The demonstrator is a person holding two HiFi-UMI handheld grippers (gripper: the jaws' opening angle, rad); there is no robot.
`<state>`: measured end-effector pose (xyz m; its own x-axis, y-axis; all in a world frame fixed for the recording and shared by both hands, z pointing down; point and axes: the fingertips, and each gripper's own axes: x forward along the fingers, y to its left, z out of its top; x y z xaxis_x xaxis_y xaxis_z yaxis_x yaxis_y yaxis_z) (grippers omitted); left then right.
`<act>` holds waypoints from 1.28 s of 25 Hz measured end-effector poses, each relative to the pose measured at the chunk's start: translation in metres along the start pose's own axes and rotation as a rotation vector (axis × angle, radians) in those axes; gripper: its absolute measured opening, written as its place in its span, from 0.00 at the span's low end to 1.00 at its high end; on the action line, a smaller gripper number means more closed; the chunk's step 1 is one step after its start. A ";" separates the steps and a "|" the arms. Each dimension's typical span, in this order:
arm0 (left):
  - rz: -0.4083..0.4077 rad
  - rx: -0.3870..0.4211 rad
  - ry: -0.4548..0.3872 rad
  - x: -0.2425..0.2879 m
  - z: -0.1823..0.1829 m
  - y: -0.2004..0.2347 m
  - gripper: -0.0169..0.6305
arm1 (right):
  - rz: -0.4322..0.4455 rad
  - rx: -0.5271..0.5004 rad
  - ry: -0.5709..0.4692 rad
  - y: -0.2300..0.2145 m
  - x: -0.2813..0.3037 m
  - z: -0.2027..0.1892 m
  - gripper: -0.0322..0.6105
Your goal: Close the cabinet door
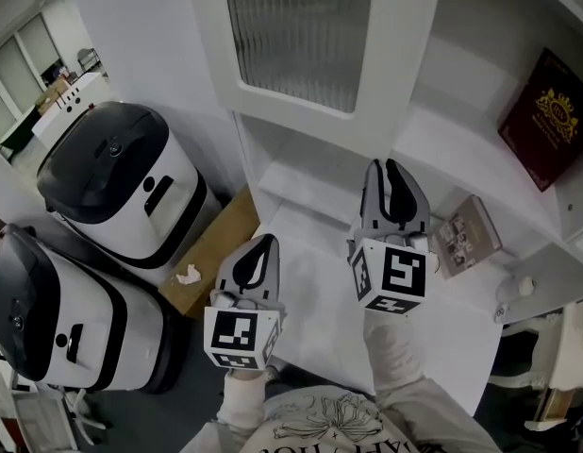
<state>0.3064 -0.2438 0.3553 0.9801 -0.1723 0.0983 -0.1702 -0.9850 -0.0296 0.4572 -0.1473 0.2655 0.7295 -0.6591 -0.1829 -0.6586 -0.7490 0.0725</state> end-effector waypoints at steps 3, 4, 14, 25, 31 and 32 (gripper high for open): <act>0.002 -0.003 0.002 0.002 -0.001 0.001 0.03 | -0.001 -0.004 0.000 -0.002 0.003 -0.001 0.16; 0.002 -0.003 0.003 0.003 -0.001 0.001 0.03 | -0.002 -0.005 0.001 -0.003 0.004 -0.001 0.16; 0.007 -0.006 0.012 0.007 -0.004 0.004 0.03 | -0.005 -0.007 -0.002 -0.006 0.009 -0.002 0.16; 0.016 0.001 -0.002 0.004 0.003 0.009 0.03 | -0.003 0.033 -0.010 -0.005 0.008 -0.002 0.16; 0.026 0.006 -0.038 -0.002 0.018 0.015 0.03 | 0.009 0.040 0.011 0.003 0.000 -0.005 0.16; 0.028 0.006 -0.045 -0.004 0.021 0.016 0.03 | 0.012 0.045 0.015 0.005 -0.003 -0.004 0.16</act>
<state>0.3022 -0.2589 0.3340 0.9785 -0.1994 0.0520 -0.1976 -0.9796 -0.0377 0.4524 -0.1494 0.2708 0.7238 -0.6692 -0.1679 -0.6748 -0.7374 0.0304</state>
